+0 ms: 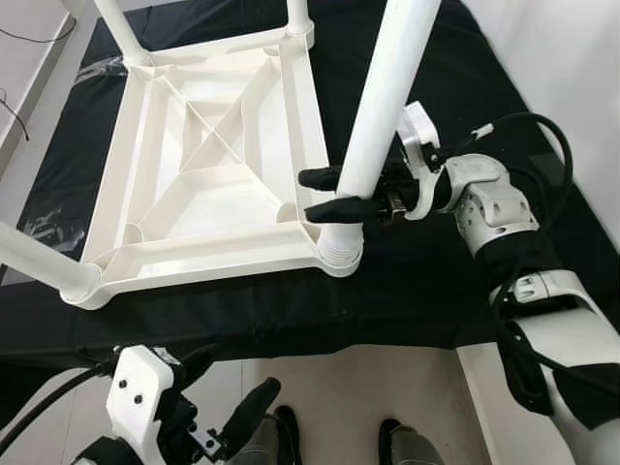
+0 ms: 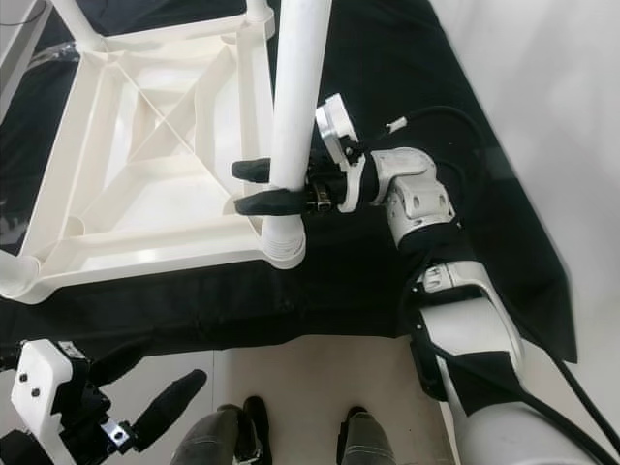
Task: Building children table
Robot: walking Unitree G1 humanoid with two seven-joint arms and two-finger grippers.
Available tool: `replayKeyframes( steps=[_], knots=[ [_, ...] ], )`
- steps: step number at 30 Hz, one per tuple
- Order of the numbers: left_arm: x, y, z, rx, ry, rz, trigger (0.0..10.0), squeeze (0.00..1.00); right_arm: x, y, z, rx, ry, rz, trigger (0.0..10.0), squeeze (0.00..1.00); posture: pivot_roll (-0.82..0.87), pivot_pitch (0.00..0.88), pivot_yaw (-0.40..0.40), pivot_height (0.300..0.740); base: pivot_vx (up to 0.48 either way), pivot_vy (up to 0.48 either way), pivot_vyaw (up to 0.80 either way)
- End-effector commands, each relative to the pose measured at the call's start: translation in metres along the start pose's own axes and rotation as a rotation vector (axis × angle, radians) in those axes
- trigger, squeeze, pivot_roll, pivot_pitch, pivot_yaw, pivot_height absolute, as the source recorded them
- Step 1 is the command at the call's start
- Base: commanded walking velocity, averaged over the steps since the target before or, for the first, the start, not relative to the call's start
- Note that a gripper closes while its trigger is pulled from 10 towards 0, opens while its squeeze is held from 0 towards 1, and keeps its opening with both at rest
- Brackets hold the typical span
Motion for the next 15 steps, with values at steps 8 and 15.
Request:
replayKeyframes(
  steps=[8,15],
  knots=[
    [0.000,0.003,-0.001,0.021,-0.027,0.003,10.0,0.00,-0.048,0.027,-0.012,0.130,0.296,0.035,4.0,0.00,0.08,0.389,0.089,0.740,0.000,0.000,0.00],
    [0.000,0.002,-0.002,0.016,-0.030,0.007,10.0,0.00,-0.049,0.028,-0.009,0.156,0.363,0.035,10.0,0.00,0.08,0.394,0.082,0.740,0.000,0.000,0.00]
  ],
)
Point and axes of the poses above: a point about 5 cm out from each wrist's last joint towards the gripper, its own z axis pointing back from the gripper into the wrist, its own x axis along the axis of the wrist's last joint, y = z × x, the point moved 2 cm from there along -z, pointing out of the wrist towards the gripper, and after that the axes turned 4 degrees about -z, right-handed, at the moved point
